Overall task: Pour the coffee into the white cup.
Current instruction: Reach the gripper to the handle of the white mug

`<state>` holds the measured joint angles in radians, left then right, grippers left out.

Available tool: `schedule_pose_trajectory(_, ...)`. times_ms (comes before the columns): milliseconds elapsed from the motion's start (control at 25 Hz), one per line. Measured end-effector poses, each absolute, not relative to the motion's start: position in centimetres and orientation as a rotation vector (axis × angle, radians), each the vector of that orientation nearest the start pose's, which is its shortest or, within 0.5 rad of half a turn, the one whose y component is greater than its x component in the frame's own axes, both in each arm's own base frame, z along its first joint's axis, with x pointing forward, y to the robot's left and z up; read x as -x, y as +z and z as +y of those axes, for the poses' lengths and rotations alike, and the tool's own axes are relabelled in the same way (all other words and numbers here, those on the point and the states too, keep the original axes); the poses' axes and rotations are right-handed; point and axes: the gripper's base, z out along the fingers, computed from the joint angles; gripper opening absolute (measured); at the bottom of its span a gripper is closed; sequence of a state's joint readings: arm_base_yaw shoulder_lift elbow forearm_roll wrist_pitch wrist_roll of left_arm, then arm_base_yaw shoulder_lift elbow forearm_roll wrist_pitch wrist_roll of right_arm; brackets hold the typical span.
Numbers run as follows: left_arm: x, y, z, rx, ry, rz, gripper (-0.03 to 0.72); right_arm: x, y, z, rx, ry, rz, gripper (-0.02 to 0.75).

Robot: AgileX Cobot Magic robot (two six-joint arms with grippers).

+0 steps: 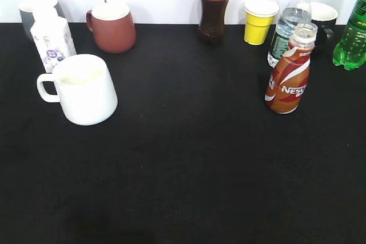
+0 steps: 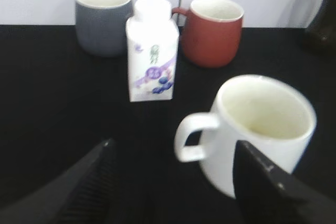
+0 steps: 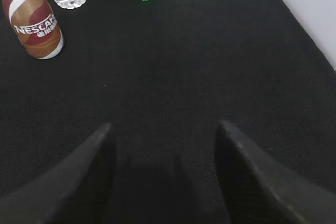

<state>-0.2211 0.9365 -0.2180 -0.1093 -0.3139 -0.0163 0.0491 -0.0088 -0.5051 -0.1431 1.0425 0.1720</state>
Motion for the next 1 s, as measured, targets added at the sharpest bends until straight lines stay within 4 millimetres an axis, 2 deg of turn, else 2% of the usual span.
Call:
schedule_pose_trajectory(160, -17.6, 20.3, -3.7, -0.134, -0.174, 1.798, 0.527, 0.6, 28.1, -1.2, -0.129, -0.029, 2.000, 0.456)
schedule_pose_trajectory(560, -21.3, 14.2, -4.9, -0.200, -0.166, 1.872, 0.527, 0.6, 28.1, -1.2, -0.129, -0.029, 2.000, 0.456)
schedule_pose_trajectory(800, -22.0, 14.2, -5.0, -0.195, -0.171, 1.821, 0.527, 0.6, 28.1, -1.2, -0.129, -0.029, 2.000, 0.456)
schedule_pose_trajectory(880, -22.8, 14.4, -5.2, -0.193, -0.172, 1.805, 0.527, 0.6, 28.1, -1.2, -0.129, -0.029, 2.000, 0.456)
schedule_pose_trajectory(1000, -23.6, 12.9, -5.4, -0.198, -0.168, 1.855, 0.527, 0.6, 28.1, -1.2, -0.129, -0.029, 2.000, 0.456)
